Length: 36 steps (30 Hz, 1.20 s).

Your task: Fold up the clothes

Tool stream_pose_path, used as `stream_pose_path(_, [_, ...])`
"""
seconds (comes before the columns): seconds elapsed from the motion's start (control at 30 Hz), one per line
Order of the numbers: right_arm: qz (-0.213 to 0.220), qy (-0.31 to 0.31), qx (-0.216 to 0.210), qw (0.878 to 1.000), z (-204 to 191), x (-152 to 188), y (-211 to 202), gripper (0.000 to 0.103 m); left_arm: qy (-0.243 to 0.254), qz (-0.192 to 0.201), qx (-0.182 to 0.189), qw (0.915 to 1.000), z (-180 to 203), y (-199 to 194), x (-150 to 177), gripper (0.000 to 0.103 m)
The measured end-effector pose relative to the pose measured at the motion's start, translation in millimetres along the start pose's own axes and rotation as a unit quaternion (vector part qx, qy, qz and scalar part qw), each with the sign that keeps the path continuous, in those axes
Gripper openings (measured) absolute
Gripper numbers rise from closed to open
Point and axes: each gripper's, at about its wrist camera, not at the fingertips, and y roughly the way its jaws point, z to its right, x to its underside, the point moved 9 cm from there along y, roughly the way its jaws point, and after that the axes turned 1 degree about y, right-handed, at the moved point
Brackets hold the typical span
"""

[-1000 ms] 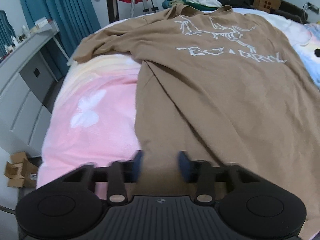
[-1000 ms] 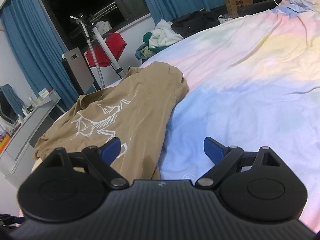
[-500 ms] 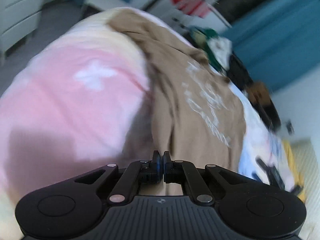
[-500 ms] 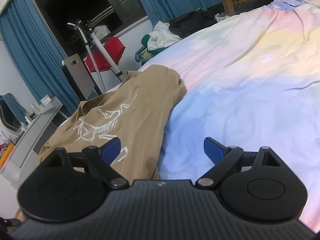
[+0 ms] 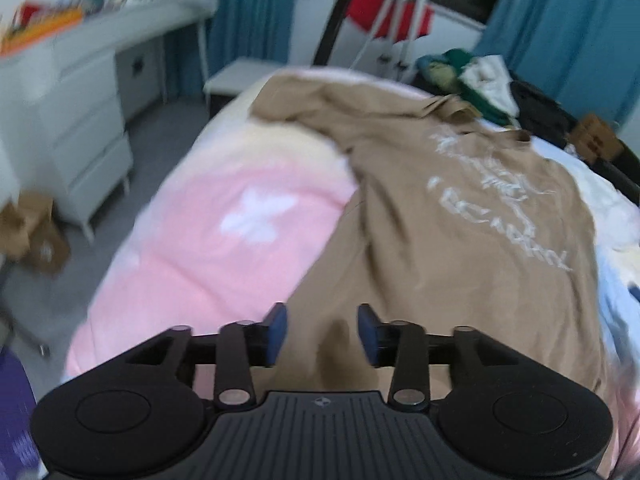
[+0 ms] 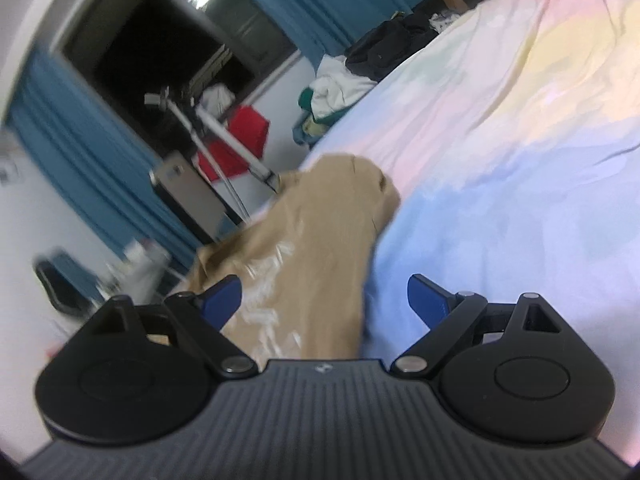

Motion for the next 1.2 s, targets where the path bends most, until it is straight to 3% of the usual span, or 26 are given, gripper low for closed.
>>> stream_pose_path(0.2, [0.014, 0.072, -0.033, 0.997, 17, -53, 62, 0.086, -0.004, 0.065, 0.019, 0.9977, 49, -15, -17, 0.058])
stream_pose_path(0.37, [0.008, 0.005, 0.013, 1.0, 37, -69, 125, 0.08, 0.012, 0.09, 0.043, 0.995, 95, 1, -16, 0.058])
stream_pose_path(0.47, [-0.003, -0.048, 0.03, 0.998, 41, -65, 159, 0.073, 0.032, 0.075, 0.04, 0.9959, 107, 24, -10, 0.058])
stream_pose_path(0.5, [-0.01, -0.061, 0.032, 0.998, 40, -62, 170, 0.067, 0.038, 0.07, 0.039, 0.996, 110, 31, -8, 0.058])
stream_pose_path(0.57, [-0.017, -0.091, 0.043, 0.995, 34, -57, 187, 0.033, 0.046, 0.064, 0.033, 0.9964, 110, 41, -5, 0.058])
stream_pose_path(0.67, [0.012, -0.189, 0.054, 0.98, -2, -53, 190, 0.018, 0.037, 0.063, 0.032, 0.9968, 106, 52, -9, 0.058])
stream_pose_path(0.73, [0.019, -0.25, 0.029, 0.968, -34, -39, 189, 0.018, 0.022, 0.063, 0.04, 0.997, 101, 55, -13, 0.058])
stream_pose_path(0.87, [-0.023, -0.336, -0.03, 0.941, -86, 16, 194, 0.018, 0.009, 0.074, 0.036, 0.9965, 92, 50, -17, 0.058])
stream_pose_path(1.0, [-0.076, -0.369, -0.068, 0.924, -106, 63, 199, 0.02, 0.009, 0.073, 0.041, 0.9964, 91, 45, -13, 0.058])
stream_pose_path(1.1, [-0.088, -0.378, -0.091, 0.917, -113, 68, 188, 0.038, 0.008, 0.072, 0.044, 0.9964, 91, 42, -10, 0.058])
stream_pose_path(1.17, [-0.078, -0.342, -0.134, 0.927, -119, 54, 173, 0.072, 0.009, 0.074, 0.046, 0.9962, 92, 38, -9, 0.058])
stream_pose_path(1.2, [-0.067, -0.314, -0.16, 0.933, -120, 44, 164, 0.078, 0.01, 0.076, 0.047, 0.996, 93, 36, -8, 0.058])
